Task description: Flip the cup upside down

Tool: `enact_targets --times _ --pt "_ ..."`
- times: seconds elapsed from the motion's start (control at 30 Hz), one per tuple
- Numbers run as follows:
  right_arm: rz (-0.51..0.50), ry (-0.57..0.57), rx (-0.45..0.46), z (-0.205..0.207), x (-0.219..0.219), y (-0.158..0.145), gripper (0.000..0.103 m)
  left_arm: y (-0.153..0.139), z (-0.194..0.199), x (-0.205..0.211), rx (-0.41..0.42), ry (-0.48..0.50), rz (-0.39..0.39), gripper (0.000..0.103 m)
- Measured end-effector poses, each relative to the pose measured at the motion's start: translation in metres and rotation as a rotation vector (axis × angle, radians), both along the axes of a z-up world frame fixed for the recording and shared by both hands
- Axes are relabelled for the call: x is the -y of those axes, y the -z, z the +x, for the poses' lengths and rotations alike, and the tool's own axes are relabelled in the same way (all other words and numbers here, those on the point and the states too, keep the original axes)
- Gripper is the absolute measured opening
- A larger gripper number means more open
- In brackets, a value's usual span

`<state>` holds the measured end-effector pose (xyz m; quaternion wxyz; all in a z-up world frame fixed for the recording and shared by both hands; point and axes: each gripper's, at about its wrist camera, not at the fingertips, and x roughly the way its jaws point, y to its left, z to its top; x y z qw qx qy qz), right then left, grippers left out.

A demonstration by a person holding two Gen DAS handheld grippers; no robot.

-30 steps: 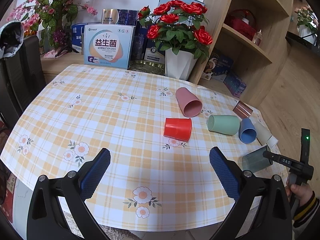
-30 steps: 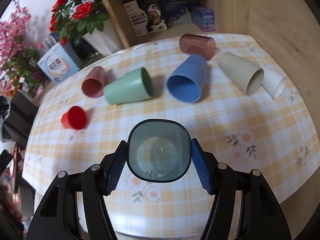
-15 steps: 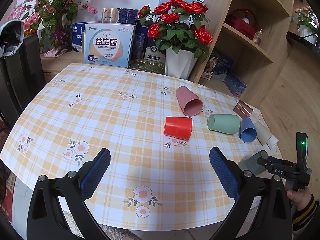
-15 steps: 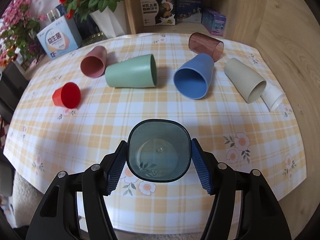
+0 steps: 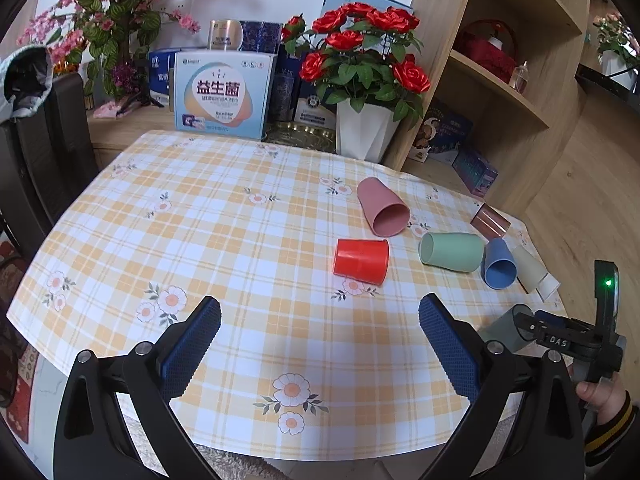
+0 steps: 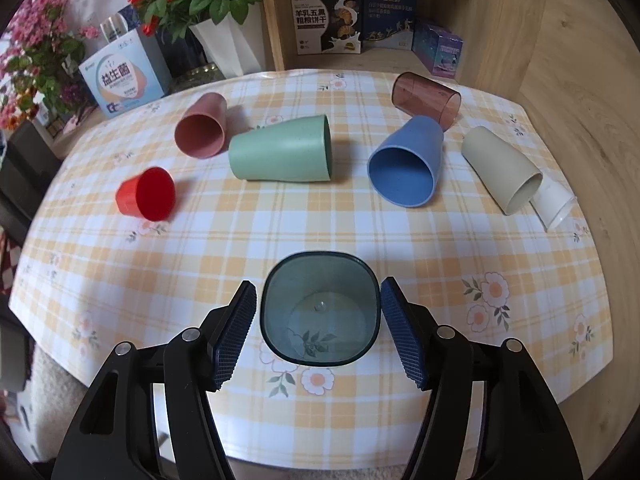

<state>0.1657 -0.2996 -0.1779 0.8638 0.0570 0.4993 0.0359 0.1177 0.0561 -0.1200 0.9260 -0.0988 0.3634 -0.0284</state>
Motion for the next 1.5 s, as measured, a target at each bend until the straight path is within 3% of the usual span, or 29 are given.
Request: enact_targets --times 0.2,0.33,0.6,0.87,1.13,1.5 --pt "0.006 -0.017 0.118 -0.018 -0.005 -0.041 0.071 -0.029 -0.012 0.011 0.061 0.012 0.072 0.097" --pt "0.017 0.007 0.212 -0.037 -0.005 -0.079 0.089 -0.052 -0.021 0.021 0.102 0.039 0.116 0.097" --pt "-0.040 0.051 0.326 -0.075 -0.007 -0.143 0.089 -0.106 -0.048 0.038 0.229 0.075 0.139 0.097" --pt "-0.021 0.039 0.451 -0.127 -0.014 -0.195 0.089 -0.151 -0.086 0.058 0.358 0.108 0.160 0.097" --pt "-0.034 0.072 0.550 -0.170 -0.018 -0.218 0.089 -0.162 -0.111 0.066 0.393 0.101 0.171 0.097" --pt "-0.051 0.081 0.578 -0.179 -0.020 -0.230 0.089 -0.164 -0.115 0.067 0.395 0.103 0.156 0.097"
